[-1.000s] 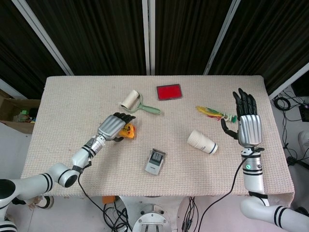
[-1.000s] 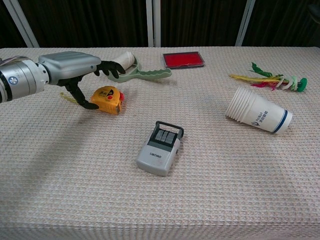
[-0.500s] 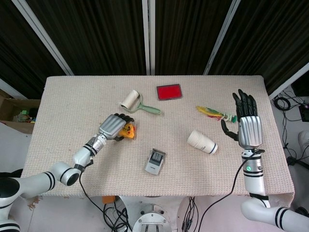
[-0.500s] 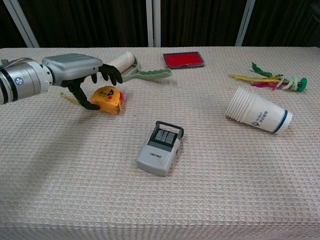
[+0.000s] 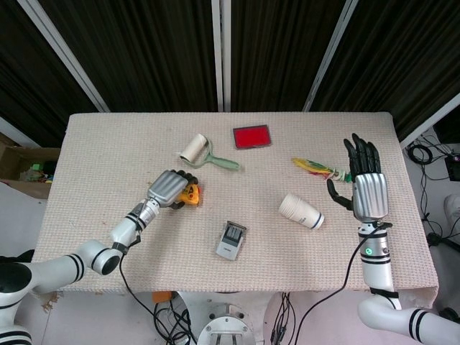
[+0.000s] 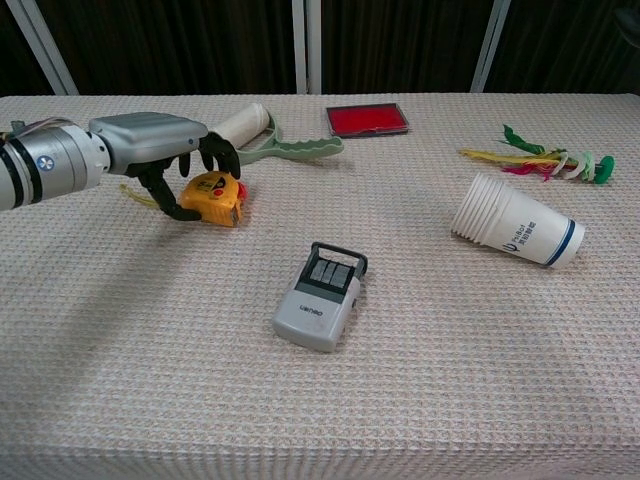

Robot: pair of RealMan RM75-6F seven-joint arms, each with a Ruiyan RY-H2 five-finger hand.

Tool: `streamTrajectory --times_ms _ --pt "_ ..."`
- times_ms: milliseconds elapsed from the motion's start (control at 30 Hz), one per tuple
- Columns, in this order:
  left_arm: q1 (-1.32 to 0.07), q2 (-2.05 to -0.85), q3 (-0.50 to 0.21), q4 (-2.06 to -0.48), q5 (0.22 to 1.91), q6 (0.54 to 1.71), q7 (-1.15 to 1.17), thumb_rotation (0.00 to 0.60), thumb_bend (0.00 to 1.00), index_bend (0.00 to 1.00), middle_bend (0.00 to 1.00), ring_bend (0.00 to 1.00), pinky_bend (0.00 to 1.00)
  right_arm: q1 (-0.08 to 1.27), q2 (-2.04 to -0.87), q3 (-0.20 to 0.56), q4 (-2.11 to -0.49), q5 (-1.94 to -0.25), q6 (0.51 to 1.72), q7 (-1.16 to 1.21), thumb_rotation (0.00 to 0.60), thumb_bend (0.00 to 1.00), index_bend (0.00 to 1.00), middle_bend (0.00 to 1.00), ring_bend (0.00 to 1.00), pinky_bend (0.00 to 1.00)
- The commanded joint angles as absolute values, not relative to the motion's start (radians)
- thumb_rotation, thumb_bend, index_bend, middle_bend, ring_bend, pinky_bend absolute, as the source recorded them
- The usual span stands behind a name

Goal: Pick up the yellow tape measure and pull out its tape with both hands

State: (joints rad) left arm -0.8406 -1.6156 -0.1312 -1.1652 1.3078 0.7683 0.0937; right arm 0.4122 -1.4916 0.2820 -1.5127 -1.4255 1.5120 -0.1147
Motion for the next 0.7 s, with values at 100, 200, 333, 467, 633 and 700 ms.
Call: streamTrajectory --times_ms 100,200,333,467,633,700 --pt "-0.837 -1.619 -0.134 -1.163 1.299 0.781 0.096 0.6 0.34 0.39 0.38 0.36 0.47 0.412 -1.493 0.282 -1.509 -1.423 1.508 -0.113 0.6 0.32 0.0 0.0 0.0 0.0" --pt "-0.828 -1.632 -0.141 -1.154 1.305 0.82 0.091 0.6 0.34 0.48 0.47 0.44 0.54 0.412 -1.495 0.281 -1.507 -1.423 1.506 -0.112 0.6 0.32 0.0 0.0 0.0 0.0" --pt "-0.806 -1.646 -0.166 -1.163 1.307 0.878 0.008 0.6 0.35 0.56 0.55 0.51 0.6 0.414 -1.498 0.279 -1.504 -1.424 1.501 -0.116 0.6 0.32 0.0 0.0 0.0 0.0" --pt "-0.777 -1.644 -0.203 -1.208 1.28 0.921 -0.088 0.6 0.34 0.58 0.57 0.53 0.61 0.416 -1.498 0.278 -1.507 -1.428 1.501 -0.12 0.6 0.32 0.0 0.0 0.0 0.0" --pt "-0.725 -1.651 -0.28 -1.326 1.205 1.008 -0.193 0.6 0.34 0.6 0.59 0.54 0.62 0.426 -1.508 0.268 -1.52 -1.456 1.5 -0.134 0.6 0.32 0.0 0.0 0.0 0.0" --pt "-0.704 -1.662 -0.316 -1.391 1.143 1.037 -0.203 0.6 0.34 0.61 0.59 0.54 0.62 0.434 -1.518 0.262 -1.526 -1.472 1.498 -0.146 0.6 0.32 0.0 0.0 0.0 0.0"
